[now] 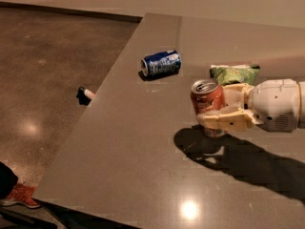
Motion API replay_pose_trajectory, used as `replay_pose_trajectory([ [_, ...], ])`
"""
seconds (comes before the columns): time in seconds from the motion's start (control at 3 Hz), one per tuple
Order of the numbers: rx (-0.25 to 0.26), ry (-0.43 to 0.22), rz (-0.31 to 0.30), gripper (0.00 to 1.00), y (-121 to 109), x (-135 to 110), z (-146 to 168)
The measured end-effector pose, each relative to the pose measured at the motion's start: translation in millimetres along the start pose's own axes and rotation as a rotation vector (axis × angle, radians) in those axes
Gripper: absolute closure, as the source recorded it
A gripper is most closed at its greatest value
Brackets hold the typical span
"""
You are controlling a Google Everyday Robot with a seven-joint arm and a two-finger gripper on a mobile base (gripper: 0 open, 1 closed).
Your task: Place coke can upright
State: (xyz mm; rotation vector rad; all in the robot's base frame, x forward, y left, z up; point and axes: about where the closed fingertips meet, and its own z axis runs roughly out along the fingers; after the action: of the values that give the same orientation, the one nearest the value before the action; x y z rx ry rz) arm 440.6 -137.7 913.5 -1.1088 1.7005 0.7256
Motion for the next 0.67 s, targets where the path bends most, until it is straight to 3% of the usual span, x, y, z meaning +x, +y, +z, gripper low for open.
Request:
replay_pose_trajectory([
  [0.67,0.070,-0.117,0.048,1.00,-11.4,8.9,2.3],
])
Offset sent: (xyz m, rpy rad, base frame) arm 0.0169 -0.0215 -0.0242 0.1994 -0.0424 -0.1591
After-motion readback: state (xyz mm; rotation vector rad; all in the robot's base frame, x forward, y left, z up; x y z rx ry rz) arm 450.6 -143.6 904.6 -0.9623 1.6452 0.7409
